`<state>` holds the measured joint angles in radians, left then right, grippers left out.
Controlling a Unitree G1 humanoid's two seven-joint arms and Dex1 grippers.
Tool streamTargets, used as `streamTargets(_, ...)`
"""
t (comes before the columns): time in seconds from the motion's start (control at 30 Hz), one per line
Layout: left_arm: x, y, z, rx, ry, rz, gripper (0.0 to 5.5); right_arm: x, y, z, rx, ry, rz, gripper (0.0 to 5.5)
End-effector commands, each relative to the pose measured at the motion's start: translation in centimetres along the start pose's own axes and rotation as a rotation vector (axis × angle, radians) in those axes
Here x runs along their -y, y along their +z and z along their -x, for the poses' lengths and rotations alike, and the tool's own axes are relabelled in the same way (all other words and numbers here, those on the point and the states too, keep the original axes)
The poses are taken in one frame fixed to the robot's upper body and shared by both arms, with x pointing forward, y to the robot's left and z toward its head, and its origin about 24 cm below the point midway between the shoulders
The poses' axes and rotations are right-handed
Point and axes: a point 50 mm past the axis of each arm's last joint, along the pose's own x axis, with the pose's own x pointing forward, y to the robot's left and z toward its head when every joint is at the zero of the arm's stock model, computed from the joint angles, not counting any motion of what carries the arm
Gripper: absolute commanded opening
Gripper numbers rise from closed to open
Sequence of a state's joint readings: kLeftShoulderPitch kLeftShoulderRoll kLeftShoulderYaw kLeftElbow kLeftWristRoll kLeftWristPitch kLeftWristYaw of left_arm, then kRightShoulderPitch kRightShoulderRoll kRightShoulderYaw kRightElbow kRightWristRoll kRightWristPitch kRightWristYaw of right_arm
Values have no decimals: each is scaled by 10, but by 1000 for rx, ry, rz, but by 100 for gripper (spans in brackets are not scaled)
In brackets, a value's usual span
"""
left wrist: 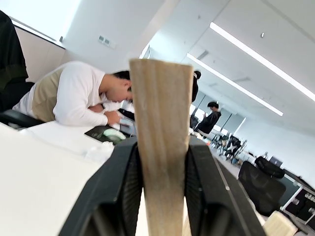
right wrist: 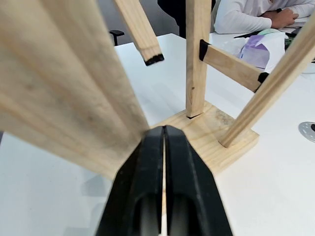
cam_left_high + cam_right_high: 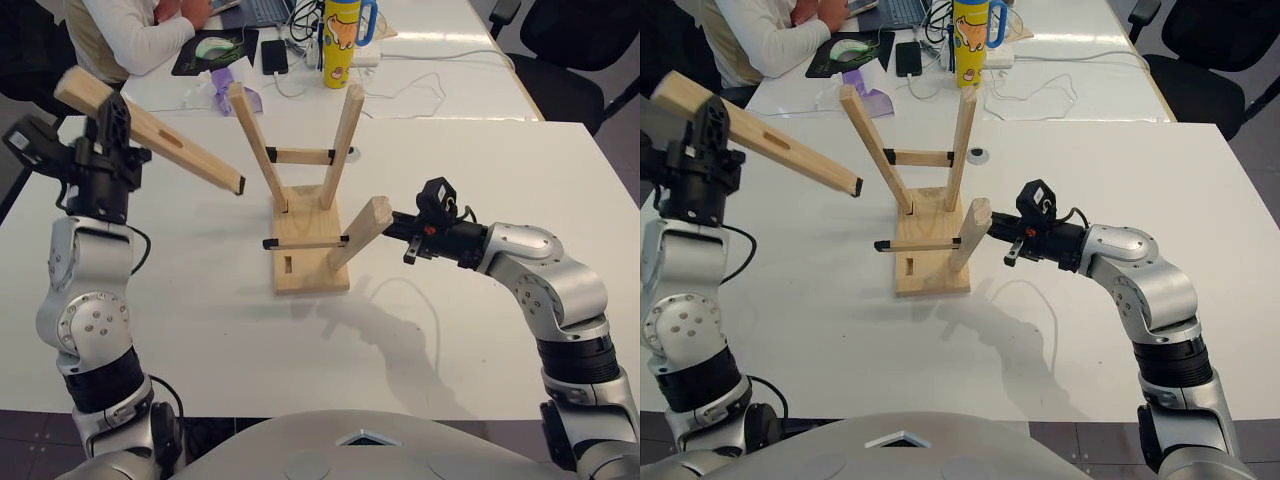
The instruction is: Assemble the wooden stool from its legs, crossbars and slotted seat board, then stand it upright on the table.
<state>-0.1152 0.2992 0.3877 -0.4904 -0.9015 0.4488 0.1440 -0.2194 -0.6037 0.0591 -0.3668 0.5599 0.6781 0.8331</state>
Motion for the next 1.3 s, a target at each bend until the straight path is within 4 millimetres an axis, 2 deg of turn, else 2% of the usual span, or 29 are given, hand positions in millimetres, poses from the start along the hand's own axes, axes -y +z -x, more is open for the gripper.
streamTargets(0.03,-6,-12,11,-76,-12,-27,103,-12,5,-1,9,73,-4,0)
streamTargets(0.3,3,-35,30,-208,-94,26,103,-17,5,1,37,84,-68,0)
streamTargets(0.6,-1,-49,51,-246,9,77,103,0,-2,12,13,-13,-87,0)
streamTargets(0.8,-3,-68,61,-289,95,98,103,4,-2,11,14,-30,-80,0)
streamTargets(1.0,-2,-73,64,-284,117,-12,103,5,0,13,24,-36,-79,0)
streamTargets(1.17,6,-68,71,-246,127,-96,103,8,2,15,34,-46,-81,0)
streamTargets(1.3,8,-68,77,-242,155,-106,103,10,1,16,35,-65,-83,0)
